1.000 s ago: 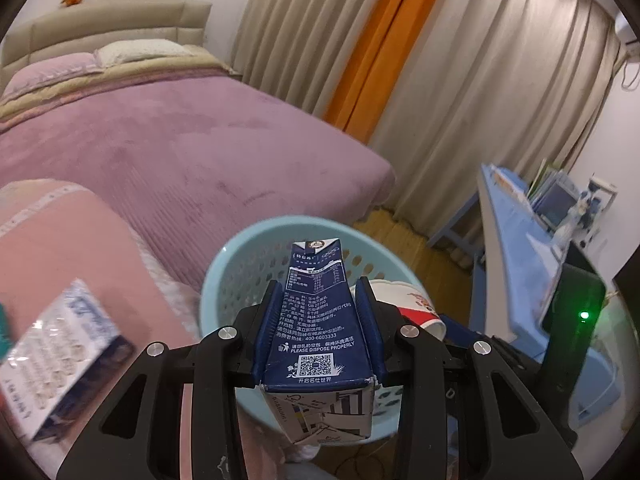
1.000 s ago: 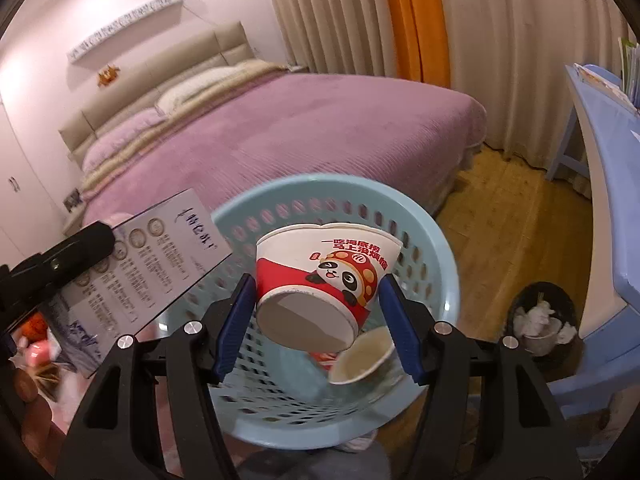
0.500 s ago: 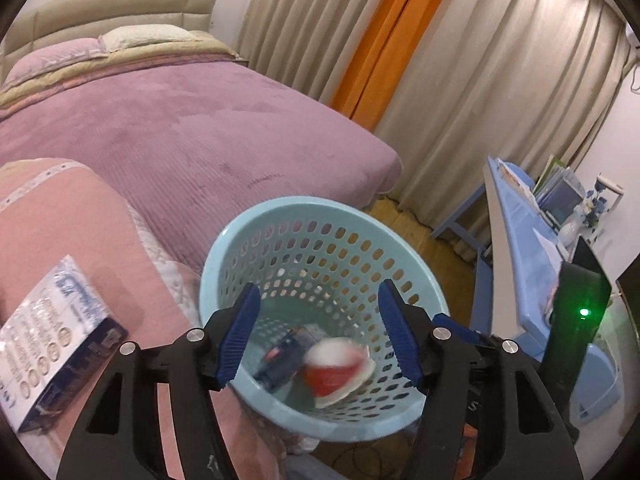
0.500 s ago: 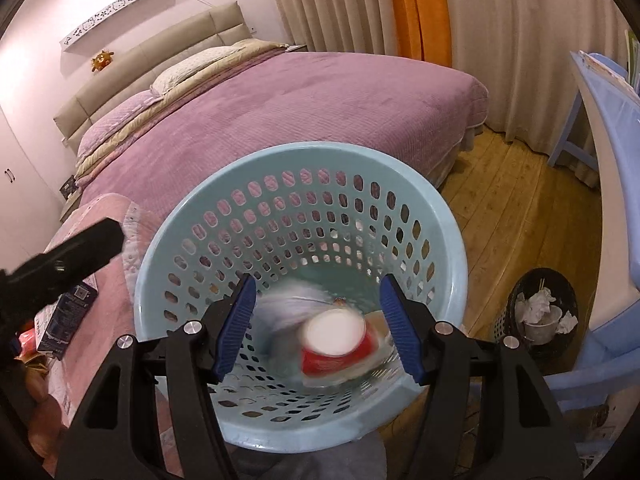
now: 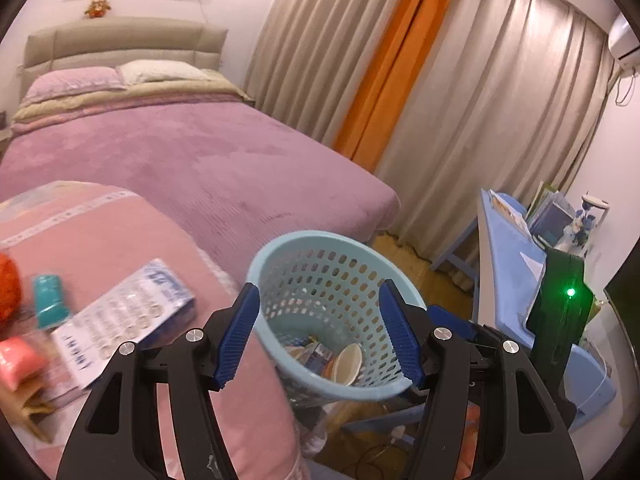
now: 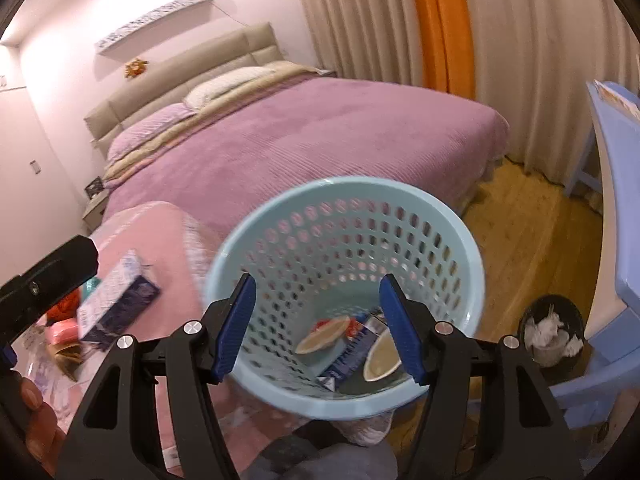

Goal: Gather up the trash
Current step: 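Grasp the plastic bottle with the left tool while the right tool grasps the brown paper cup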

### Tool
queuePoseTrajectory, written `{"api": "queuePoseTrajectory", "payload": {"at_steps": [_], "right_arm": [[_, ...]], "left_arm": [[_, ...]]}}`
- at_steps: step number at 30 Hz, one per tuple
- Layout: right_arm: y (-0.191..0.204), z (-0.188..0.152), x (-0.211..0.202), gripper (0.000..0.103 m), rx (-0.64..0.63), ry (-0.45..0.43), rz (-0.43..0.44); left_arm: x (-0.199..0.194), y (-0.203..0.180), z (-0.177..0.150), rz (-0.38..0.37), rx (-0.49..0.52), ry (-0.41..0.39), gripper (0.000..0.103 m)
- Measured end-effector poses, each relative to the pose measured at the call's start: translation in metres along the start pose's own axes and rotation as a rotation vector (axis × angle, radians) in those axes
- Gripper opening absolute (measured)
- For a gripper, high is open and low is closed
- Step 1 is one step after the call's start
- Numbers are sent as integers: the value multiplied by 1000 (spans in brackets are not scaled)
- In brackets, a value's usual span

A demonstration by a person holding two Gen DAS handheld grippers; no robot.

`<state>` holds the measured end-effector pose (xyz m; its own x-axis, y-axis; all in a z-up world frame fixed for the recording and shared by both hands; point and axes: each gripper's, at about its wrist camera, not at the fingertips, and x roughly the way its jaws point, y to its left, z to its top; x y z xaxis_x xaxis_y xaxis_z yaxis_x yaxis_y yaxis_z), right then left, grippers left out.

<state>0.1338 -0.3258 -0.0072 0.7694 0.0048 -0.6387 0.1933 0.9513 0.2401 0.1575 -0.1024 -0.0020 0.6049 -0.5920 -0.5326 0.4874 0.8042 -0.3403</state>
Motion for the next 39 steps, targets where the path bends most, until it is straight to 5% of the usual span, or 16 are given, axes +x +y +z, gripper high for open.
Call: {"api": "queuePoseTrajectory", "payload": {"at_steps": [9,16,26,34,39], "right_arm": [[62,-10,-26,61,-119,-53,119],[120,-23,-31,61,-235,-52,210],[188,-46,-25,61,-358,7,340],[244,-71,-5,61,-475,95,477],[263,-83,19,61,-501,168,492]], "left_arm": [[-78,42,-10,107,-66,-103,61],[-143,93,-28,295,-140,-155,61],[-197,162,-59,512,-217,-127,68],[-204,207,-77,541,-266,-60,68],[-193,223,-84,531,-272,-14,68]]}}
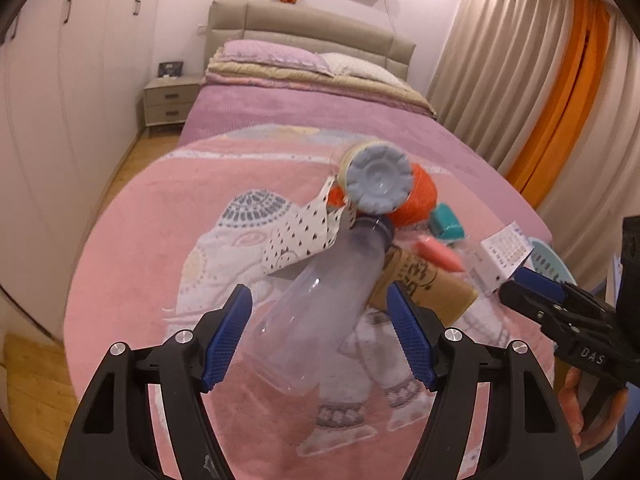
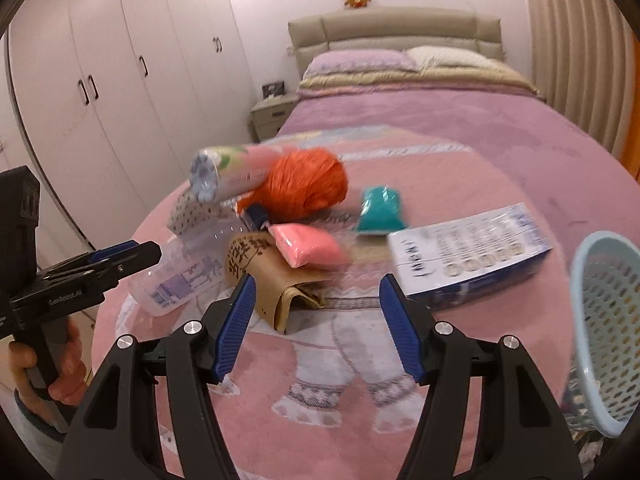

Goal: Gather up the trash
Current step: 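Grasp the plastic bottle with the left tool while the right tool grasps the brown paper cup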

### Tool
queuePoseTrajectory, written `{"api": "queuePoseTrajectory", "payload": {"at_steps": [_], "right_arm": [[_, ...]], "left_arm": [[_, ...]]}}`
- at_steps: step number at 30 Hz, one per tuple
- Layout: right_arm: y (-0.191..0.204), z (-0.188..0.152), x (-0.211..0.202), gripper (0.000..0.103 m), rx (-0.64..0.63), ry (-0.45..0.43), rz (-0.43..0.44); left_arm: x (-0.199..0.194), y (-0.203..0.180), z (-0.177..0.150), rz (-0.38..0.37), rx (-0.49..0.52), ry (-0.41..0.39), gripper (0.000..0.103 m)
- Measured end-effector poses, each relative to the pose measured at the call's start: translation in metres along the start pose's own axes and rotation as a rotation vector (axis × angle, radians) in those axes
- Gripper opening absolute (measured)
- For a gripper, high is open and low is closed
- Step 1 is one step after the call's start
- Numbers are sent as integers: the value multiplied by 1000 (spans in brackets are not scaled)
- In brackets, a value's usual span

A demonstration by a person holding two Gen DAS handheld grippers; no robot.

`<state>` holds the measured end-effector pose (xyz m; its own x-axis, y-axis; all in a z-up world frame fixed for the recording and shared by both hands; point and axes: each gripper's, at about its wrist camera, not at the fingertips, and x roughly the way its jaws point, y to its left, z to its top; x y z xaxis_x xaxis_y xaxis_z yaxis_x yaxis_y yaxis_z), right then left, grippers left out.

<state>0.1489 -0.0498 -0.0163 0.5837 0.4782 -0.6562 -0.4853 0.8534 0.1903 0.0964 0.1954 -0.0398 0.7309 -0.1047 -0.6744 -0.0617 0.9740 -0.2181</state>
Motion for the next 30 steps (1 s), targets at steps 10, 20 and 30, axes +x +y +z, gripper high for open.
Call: {"api": "queuePoseTrajectory", "payload": {"at_steps": [10,20,30], "right_arm": [[24,-1,29,61,-93,48,18],[40,1,55,35,-170,88,18],[30,-8,35,24,-124,75,70]], "left_arm": [[16,18,-2,-43,-42,57,65],[22,21,-1,-106,-63,81,59],[26,6,-9,-105,-19,126,59]]}}
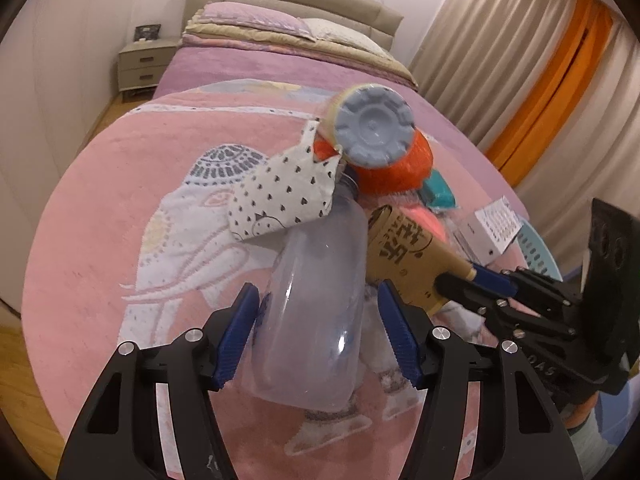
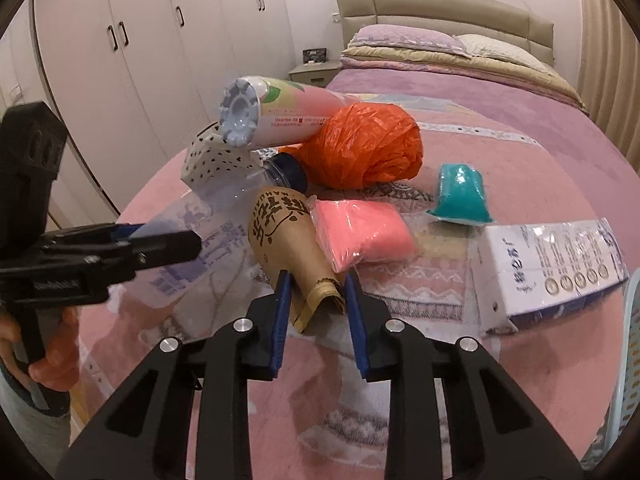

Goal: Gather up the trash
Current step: 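Grasp the plastic bottle with the left tool while the right tool grasps the brown paper cup, then lift the bottle and brown cup and carry them over the blue basket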

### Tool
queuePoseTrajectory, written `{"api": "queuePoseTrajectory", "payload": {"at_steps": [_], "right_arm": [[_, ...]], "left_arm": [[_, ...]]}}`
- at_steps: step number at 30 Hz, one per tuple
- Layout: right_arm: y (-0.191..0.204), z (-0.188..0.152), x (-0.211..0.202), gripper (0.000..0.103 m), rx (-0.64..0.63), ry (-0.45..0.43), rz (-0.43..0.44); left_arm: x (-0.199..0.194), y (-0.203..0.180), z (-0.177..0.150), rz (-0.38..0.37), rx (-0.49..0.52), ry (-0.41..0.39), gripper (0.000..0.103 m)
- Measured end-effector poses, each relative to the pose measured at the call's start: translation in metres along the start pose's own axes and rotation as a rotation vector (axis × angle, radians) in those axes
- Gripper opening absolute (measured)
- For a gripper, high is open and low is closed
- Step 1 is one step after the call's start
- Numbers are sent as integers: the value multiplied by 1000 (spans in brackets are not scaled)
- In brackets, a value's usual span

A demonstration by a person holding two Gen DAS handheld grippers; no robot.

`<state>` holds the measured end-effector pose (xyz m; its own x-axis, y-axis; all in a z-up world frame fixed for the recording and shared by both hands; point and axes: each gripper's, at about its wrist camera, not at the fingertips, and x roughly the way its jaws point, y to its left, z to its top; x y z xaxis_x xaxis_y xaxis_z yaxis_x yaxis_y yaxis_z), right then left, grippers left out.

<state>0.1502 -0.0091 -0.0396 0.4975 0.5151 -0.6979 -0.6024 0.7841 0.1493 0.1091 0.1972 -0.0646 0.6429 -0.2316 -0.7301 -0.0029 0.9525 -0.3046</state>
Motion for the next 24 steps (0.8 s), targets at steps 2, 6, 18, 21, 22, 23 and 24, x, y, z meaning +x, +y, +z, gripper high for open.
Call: {"api": "queuePoseTrajectory", "payload": {"at_steps": [2,6,18,21,22,23,24], "right_arm": [[-3,-4,-6,23,12,1,-6],[-4,-11,-24,23,15,-6,-65],[-16,-49,-65,24,76,35,-141],[-16,-52,-70,32,67,49,-116],[-16,-52,-72,42,61,38,-125],[-15,-51,-72,51,59,31,-131],[-16,-49,-73,56,56,19,-141]], "left_arm": [[1,-5,-2,18,14,4,59],[6,-12,-5,58,27,20,59],[-2,-32,-28,79,49,18,47],[-11,-39,-36,53,57,10,47],[-13,-41,-39,44,57,9,46],[-14,-43,-41,37,58,8,46],[-16,-45,-44,30,57,6,46]]}}
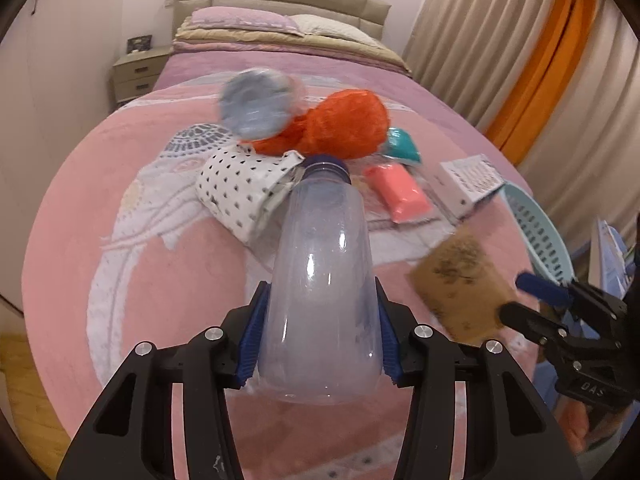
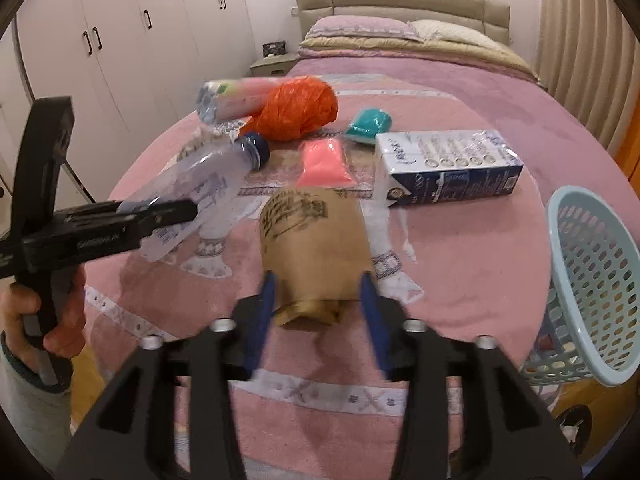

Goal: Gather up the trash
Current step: 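Lift the bottle and brown cup and carry them over the blue basket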

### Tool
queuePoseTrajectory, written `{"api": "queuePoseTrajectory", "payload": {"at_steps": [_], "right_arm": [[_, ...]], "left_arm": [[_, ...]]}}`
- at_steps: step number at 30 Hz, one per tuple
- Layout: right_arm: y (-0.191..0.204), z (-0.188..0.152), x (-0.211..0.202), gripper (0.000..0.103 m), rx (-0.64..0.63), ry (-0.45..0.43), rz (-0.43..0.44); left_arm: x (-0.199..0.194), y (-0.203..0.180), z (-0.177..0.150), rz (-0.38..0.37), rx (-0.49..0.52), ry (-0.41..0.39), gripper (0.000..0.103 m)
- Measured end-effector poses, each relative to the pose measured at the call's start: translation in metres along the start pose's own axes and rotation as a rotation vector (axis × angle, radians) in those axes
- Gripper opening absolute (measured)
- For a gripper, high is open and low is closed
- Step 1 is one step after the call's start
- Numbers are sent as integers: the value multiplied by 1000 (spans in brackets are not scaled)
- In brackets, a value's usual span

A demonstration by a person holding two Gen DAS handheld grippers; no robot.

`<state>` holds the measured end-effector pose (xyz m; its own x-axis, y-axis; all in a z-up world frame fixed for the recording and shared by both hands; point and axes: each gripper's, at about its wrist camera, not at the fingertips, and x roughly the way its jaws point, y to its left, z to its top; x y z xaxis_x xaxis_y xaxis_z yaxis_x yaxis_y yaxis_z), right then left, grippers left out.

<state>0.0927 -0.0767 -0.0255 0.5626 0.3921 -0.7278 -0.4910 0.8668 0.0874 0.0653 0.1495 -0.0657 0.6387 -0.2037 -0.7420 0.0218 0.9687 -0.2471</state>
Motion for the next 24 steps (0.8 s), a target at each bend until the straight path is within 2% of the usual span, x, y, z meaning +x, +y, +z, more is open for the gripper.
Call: {"api": "queuePoseTrajectory", "payload": {"at_steps": [1,7,13,16,20,24], "right_arm": [[-1,3,1,60,-2,-5,1],[0,12,20,60,-30,-1,21],[10,7,35,59,-44,30,30],[10,9,41,36,-41,46,52],[8,10,35,28,-41,20,36],[0,11,17,27,-28,-28,12]], "left_arm": [[-2,-2,-2,-5,-1,-2,46],[-8,-8,-6,-25,-6,-27,46],[-11,-8,-1,-41,-26,-39,45],[-15,-10,1,-59,-25,-45,45],[-20,-19,5,-75,-1,-69,45],[-26,-32,9,-98,25,-100,45]]}}
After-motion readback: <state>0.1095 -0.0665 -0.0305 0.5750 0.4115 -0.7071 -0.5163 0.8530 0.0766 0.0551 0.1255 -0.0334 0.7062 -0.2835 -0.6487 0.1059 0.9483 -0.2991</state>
